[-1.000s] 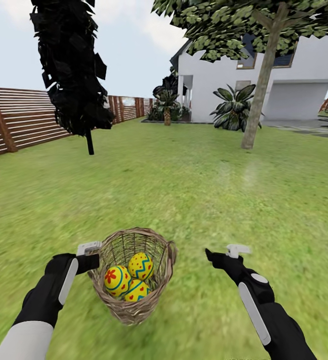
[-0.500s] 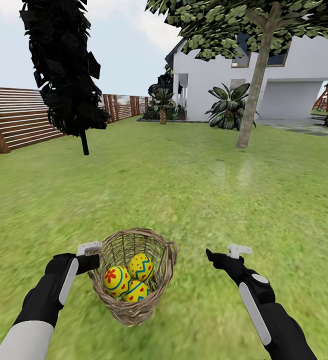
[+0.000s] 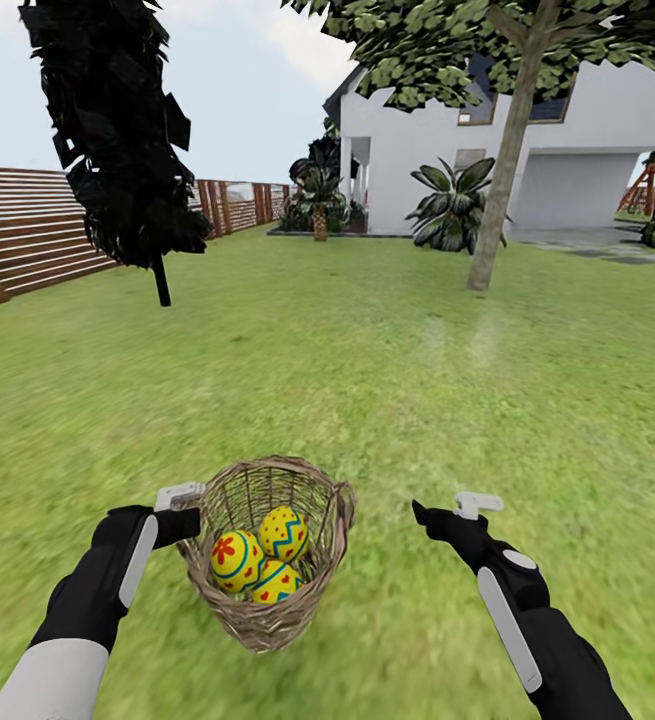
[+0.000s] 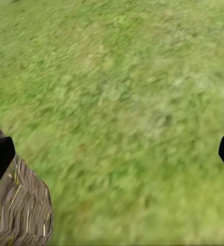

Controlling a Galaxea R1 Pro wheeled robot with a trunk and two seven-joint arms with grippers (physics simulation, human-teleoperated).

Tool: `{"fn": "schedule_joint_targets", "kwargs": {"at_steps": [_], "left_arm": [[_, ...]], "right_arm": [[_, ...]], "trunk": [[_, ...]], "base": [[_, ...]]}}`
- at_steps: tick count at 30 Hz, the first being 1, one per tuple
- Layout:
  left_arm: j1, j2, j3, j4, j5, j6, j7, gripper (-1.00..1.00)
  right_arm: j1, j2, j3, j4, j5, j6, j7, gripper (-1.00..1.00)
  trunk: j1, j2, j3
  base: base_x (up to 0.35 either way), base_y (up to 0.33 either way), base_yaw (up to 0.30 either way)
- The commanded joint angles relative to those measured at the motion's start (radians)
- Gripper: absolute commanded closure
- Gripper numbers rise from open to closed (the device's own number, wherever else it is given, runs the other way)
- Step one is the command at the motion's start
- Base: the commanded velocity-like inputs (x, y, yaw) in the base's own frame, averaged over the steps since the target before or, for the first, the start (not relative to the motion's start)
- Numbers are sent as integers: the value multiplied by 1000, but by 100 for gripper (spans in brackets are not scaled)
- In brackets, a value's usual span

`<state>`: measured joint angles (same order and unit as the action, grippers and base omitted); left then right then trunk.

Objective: Take the three Easter eggs out of the wicker basket on the lawn in the garden, then place them on the lawn next to a single tree (choose any tree) so that all three eggs are next to the same tree and none are left in the basket.

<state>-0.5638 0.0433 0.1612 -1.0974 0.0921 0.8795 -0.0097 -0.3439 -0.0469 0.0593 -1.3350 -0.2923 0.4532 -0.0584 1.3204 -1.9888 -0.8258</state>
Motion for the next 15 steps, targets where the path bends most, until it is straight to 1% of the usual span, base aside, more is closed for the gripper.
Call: {"fn": "schedule_joint_targets", "kwargs": {"at_steps": [1,15], "left_arm": [[-1,0,1,-2,15,5,0,100],[-8,0,0,-1,16,6,0,100]], "right_arm": [[0,-1,2,-2,-8,4,-7,-100],[2,-2,1,-3,-7,2,-6,-100]], "trunk": [[-4,7,1],[-58,105,22]], "base": [[0,0,-6],[0,0,0]]}}
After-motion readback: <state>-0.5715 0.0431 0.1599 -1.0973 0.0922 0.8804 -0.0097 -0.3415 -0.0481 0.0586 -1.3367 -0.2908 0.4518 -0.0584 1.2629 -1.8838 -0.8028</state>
